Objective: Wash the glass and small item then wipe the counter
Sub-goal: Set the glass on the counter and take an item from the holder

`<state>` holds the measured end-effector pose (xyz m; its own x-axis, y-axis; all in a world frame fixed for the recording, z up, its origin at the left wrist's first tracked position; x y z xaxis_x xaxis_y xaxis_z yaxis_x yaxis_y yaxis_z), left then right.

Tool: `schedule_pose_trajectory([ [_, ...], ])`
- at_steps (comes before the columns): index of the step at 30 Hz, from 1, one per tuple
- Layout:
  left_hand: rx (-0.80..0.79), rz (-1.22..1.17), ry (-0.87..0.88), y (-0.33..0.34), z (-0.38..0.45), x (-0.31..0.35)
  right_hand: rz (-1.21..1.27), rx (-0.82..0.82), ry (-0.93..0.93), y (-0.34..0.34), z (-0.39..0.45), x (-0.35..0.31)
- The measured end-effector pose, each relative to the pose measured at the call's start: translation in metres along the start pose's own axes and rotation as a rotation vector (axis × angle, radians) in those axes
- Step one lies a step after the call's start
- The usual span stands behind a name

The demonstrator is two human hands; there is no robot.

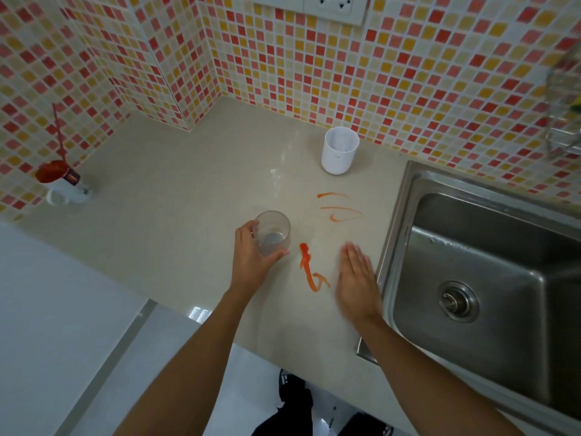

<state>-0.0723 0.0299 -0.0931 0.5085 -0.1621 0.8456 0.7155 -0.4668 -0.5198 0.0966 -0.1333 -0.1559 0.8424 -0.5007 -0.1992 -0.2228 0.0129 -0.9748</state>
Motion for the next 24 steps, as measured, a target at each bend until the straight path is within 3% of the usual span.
schedule_pose_trajectory([
  [9,-0.108,-0.033,-0.030,-0.009,-0.013,-0.011,0.121,0.059,-0.006,-0.005,-0.002,0.000],
  [14,0.120,-0.162,-0.034,-0.029,-0.031,0.001,0.273,0.083,0.018,-0.009,-0.007,0.001],
  [19,0.320,-0.027,0.159,-0.040,-0.005,0.035,0.551,0.150,0.134,-0.033,0.000,0.008],
  [24,0.312,0.111,0.319,-0.022,0.044,0.086,0.598,0.197,0.156,-0.069,0.042,0.028],
])
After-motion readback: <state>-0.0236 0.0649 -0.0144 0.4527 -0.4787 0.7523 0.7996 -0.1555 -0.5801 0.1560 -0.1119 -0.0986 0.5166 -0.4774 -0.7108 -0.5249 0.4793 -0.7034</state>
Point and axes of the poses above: each hand's wrist, its own z-axis towards the middle knuckle, its own y-axis out of the palm, x = y × z, the point moved 1 cm from there along z, towards the middle knuckle, and after that the axes turned 7 degrees about -x, right-handed, at the moved point
